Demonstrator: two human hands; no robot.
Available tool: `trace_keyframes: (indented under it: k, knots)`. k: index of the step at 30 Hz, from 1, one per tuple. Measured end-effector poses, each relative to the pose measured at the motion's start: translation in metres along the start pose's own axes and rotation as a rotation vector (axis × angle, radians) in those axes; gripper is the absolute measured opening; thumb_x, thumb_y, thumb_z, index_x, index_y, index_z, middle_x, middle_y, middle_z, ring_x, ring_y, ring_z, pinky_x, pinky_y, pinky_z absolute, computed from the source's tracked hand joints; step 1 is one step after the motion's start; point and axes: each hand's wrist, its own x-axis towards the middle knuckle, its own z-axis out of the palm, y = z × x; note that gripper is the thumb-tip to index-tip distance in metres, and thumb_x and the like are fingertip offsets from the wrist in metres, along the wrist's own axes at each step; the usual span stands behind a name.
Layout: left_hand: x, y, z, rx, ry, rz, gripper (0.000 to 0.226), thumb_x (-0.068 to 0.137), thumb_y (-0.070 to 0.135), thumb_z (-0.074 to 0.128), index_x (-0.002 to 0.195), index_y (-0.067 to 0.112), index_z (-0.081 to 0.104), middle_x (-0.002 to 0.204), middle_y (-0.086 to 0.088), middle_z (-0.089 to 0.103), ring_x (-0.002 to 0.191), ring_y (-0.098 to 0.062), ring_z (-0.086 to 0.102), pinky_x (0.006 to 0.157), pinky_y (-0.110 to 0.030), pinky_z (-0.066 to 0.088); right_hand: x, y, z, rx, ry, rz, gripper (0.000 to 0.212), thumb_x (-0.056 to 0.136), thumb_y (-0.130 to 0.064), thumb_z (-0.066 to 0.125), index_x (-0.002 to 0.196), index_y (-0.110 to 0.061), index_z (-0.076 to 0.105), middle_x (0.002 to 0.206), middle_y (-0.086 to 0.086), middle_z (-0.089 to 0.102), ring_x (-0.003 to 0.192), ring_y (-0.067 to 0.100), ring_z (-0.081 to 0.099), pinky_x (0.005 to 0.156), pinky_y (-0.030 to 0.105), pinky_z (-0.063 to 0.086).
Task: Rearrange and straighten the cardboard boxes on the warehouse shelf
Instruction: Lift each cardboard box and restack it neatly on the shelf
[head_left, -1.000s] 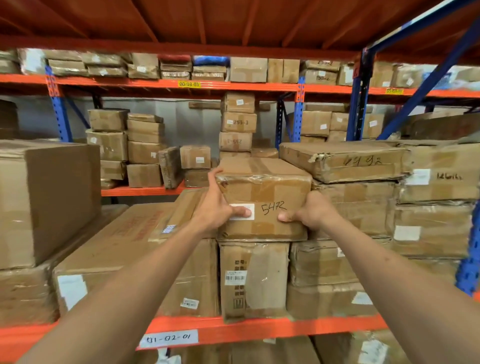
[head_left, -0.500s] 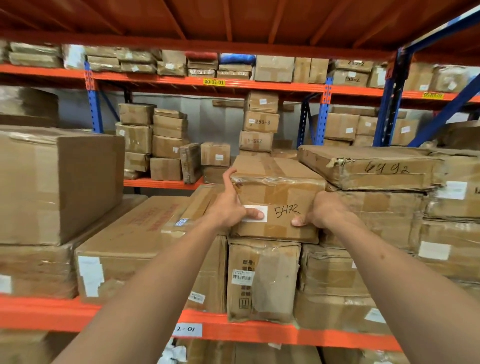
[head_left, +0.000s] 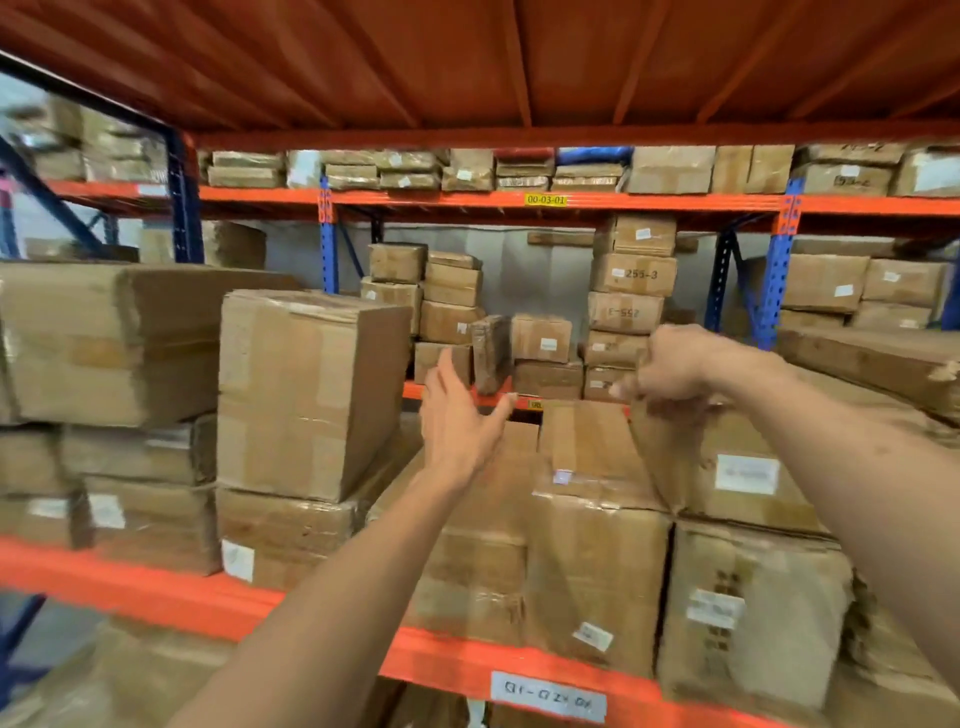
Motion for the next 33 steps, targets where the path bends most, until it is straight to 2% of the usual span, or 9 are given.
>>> trace_keyframes:
  k: [2,4,10,14,18,23,26,29,33]
  knots:
    - [0.017,-0.045,-0.038,0.173,0.118,-0.034,0.114,0.08,0.061,0.073,0.158,0.008,0.009,0.161,-0.025,0.022,0.149,-0.04,0.02,0.122,-0.053,0.018,0.014,-0.061,0.018,-0.013,0.025,-0.13,0.047,0.081,-0.054,0.079,0.098,-0.011,0.073,0.095,0.007,0.077,0.079,0.021,0.074,0.065,0.036,0.063]
    - [0.035,-0.088,-0.072,0.292,0.123,-0.122,0.124,0.075,0.068,0.073,0.158,0.005,0.004,0.162,-0.03,0.012,0.15,-0.045,0.011,0.122,-0.054,0.007,0.026,-0.12,0.038,-0.037,0.049,-0.23,0.065,0.079,-0.061,0.077,0.126,-0.019,0.064,0.125,0.005,0.067,0.108,0.026,0.064,0.092,0.044,0.056]
    - [0.066,-0.185,-0.138,0.356,0.031,-0.353,0.151,0.06,0.078,0.076,0.156,0.003,-0.014,0.161,-0.035,-0.001,0.15,-0.048,0.004,0.122,-0.054,0.007,0.056,-0.269,0.09,0.028,0.104,-0.415,0.102,0.08,-0.064,0.074,0.159,-0.028,0.02,0.162,0.016,0.027,0.147,0.041,0.028,0.114,0.058,0.032]
    - [0.085,-0.216,-0.153,0.267,-0.008,-0.413,0.161,0.055,0.075,0.083,0.153,0.01,-0.028,0.162,-0.033,-0.01,0.151,-0.047,-0.002,0.121,-0.056,0.003,0.073,-0.337,0.113,-0.009,0.151,-0.523,0.104,0.08,-0.058,0.077,0.159,-0.032,0.013,0.165,0.014,0.014,0.151,0.039,0.009,0.117,0.065,0.02]
    - [0.098,-0.231,-0.15,0.206,-0.014,-0.419,0.166,0.05,0.075,0.084,0.153,0.009,-0.027,0.161,-0.031,0.007,0.149,-0.045,0.012,0.121,-0.059,0.013,0.089,-0.365,0.134,-0.073,0.128,-0.576,0.113,0.076,-0.055,0.082,0.159,-0.036,0.007,0.168,0.01,0.006,0.153,0.036,-0.002,0.116,0.069,0.009]
    - [0.099,-0.248,-0.147,0.035,0.018,-0.412,0.16,0.048,0.079,0.082,0.158,0.015,-0.014,0.16,-0.021,0.011,0.148,-0.042,0.016,0.12,-0.058,0.019,0.102,-0.357,0.146,-0.116,0.217,-0.542,0.113,0.074,-0.057,0.082,0.158,-0.033,0.011,0.159,0.014,0.031,0.145,0.036,0.028,0.108,0.056,0.037]
    - [0.1,-0.261,-0.151,-0.198,0.091,-0.484,0.151,0.049,0.082,0.078,0.159,0.02,-0.003,0.164,-0.02,0.013,0.151,-0.04,0.016,0.12,-0.06,0.021,0.103,-0.348,0.15,-0.072,0.288,-0.53,0.104,0.074,-0.056,0.082,0.154,-0.028,0.022,0.153,0.013,0.04,0.14,0.034,0.036,0.105,0.053,0.04]
    - [0.092,-0.277,-0.15,-0.2,0.047,-0.622,0.143,0.053,0.084,0.076,0.159,0.017,0.008,0.162,-0.022,0.019,0.148,-0.043,0.022,0.117,-0.062,0.026,0.104,-0.335,0.153,-0.035,0.326,-0.508,0.096,0.074,-0.057,0.081,0.149,-0.025,0.029,0.149,0.011,0.045,0.137,0.032,0.04,0.102,0.052,0.041]
    - [0.079,-0.289,-0.146,-0.344,-0.06,-0.655,0.129,0.05,0.079,0.08,0.151,0.017,0.031,0.143,-0.01,0.049,0.127,-0.031,0.051,0.106,-0.048,0.046,0.105,-0.304,0.154,0.095,0.358,-0.438,0.094,0.072,-0.061,0.081,0.144,-0.027,0.031,0.145,0.008,0.047,0.135,0.03,0.042,0.1,0.051,0.041]
